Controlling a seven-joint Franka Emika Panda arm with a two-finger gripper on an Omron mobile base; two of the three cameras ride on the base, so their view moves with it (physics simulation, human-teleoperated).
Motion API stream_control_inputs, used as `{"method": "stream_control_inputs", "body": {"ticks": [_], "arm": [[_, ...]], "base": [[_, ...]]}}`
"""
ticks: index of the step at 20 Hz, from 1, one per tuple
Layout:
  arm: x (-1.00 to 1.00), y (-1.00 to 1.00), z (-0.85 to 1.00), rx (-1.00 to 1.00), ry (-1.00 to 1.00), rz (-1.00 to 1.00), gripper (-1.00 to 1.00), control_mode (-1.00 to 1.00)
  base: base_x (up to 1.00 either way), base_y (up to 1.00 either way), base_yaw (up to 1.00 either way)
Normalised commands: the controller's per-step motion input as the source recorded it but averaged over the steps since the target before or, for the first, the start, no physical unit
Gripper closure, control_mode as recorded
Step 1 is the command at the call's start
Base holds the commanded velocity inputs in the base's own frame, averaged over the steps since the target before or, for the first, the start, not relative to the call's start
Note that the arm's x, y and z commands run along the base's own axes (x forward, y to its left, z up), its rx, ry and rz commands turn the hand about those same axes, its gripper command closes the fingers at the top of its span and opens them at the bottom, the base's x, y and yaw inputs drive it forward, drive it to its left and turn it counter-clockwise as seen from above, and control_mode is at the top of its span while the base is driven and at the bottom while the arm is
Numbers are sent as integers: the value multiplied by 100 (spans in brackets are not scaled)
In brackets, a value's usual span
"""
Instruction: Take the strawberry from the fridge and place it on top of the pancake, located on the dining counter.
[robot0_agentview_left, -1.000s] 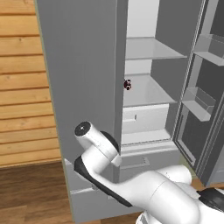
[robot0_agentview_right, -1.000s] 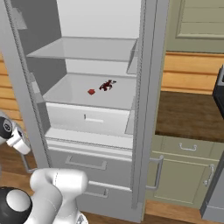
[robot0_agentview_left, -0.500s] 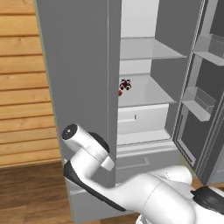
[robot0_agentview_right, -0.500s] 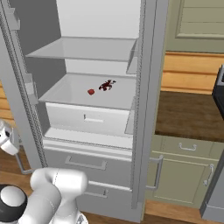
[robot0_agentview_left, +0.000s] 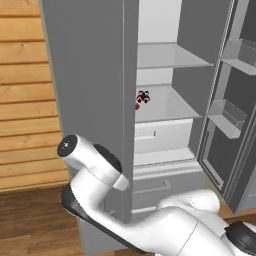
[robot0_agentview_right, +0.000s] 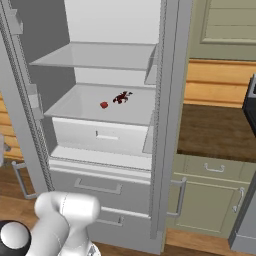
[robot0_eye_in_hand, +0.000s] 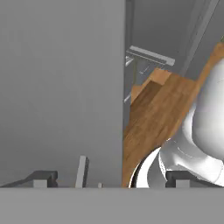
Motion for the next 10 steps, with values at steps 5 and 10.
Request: {"method": "stream_control_inputs", "body": {"ticks": [5,10], "arm": [[-100,-61,57,8,-35,16,-100,-100],[-64,-95,85,51,-7,27,-100,-100]], "base": [[0,0,0],[0,0,0]]}}
